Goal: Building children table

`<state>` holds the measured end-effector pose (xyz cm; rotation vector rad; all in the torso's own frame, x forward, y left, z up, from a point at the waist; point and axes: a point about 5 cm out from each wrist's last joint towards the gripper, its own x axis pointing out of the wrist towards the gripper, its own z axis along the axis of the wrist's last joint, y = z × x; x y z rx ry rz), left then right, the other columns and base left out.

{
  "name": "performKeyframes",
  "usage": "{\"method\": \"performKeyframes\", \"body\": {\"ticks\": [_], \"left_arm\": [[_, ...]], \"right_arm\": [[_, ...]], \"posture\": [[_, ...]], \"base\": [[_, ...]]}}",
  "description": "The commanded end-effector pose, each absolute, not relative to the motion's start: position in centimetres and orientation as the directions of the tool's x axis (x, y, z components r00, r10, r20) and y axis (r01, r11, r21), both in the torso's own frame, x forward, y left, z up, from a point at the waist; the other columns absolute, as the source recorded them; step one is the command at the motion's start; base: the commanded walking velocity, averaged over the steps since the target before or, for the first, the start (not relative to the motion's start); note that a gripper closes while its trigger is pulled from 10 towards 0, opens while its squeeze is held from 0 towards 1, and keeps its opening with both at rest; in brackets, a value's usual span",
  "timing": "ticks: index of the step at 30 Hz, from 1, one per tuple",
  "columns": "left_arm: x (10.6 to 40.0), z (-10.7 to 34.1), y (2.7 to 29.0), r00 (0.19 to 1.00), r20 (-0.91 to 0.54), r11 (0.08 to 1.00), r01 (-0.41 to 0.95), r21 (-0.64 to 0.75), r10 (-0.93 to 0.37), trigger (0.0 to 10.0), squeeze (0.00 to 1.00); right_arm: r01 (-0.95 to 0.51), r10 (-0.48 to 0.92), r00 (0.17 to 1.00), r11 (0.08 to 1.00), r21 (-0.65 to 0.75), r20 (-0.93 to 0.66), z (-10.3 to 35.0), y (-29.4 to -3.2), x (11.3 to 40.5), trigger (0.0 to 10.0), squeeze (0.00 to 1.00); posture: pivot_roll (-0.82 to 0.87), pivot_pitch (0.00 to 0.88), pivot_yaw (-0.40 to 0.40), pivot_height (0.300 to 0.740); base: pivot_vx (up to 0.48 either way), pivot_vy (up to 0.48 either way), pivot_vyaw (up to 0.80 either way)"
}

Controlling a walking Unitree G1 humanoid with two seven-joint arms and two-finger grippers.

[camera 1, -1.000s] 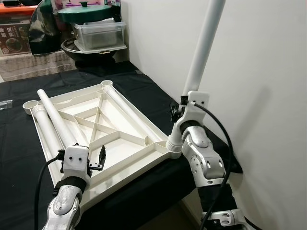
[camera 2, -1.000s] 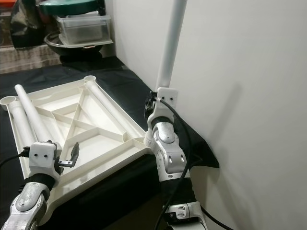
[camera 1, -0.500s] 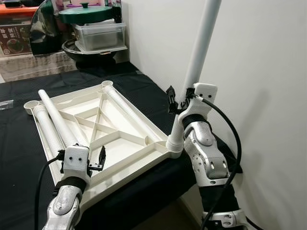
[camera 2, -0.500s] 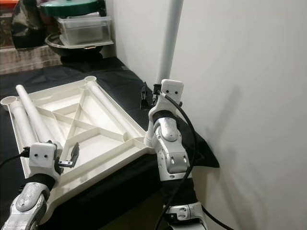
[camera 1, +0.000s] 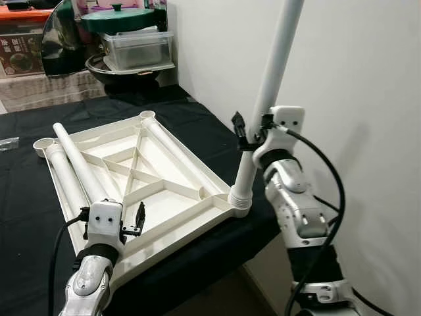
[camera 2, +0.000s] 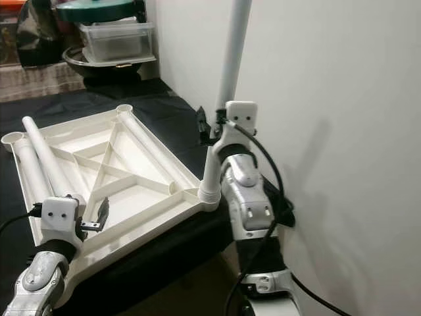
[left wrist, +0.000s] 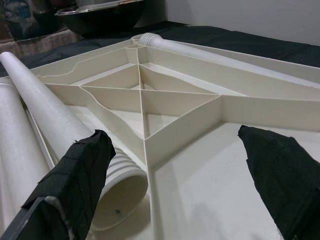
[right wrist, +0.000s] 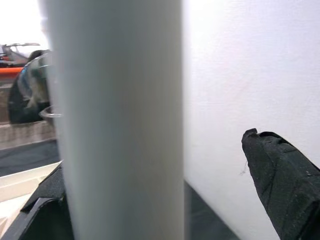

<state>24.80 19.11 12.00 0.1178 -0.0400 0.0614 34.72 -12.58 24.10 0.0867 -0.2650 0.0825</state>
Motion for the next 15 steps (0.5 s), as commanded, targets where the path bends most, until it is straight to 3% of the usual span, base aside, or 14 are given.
{"method": "performKeyframes", "body": {"ticks": [1,7,15], "left_arm": [[24.9,11.92,19.08,0.998,0.046,0.991,-0.054,0.124,0.049,10.0,0.0],[24.94,11.72,18.87,0.998,0.039,0.991,-0.046,0.122,0.042,10.0,0.0],[25.03,11.71,18.84,0.999,0.039,0.992,-0.042,0.121,0.038,10.0,0.0]], "right_arm": [[-0.102,0.08,0.965,0.992,0.077,0.249,24.16,-12.78,34.95,10.0,1.0],[-0.129,0.109,0.962,0.99,0.063,0.251,24.32,-13.08,34.78,10.0,1.0],[-0.267,0.245,0.949,0.959,0.092,0.199,23.86,-12.48,34.79,10.0,1.0]], "posture": [[0.01,0.0,-0.041,0.74],[0.01,0.0,-0.036,0.74],[0.0,0.0,-0.035,0.74]], "base": [[0.0,0.0,0.0],[0.0,0.0,0.0],[0.0,0.0,0.0]]}}
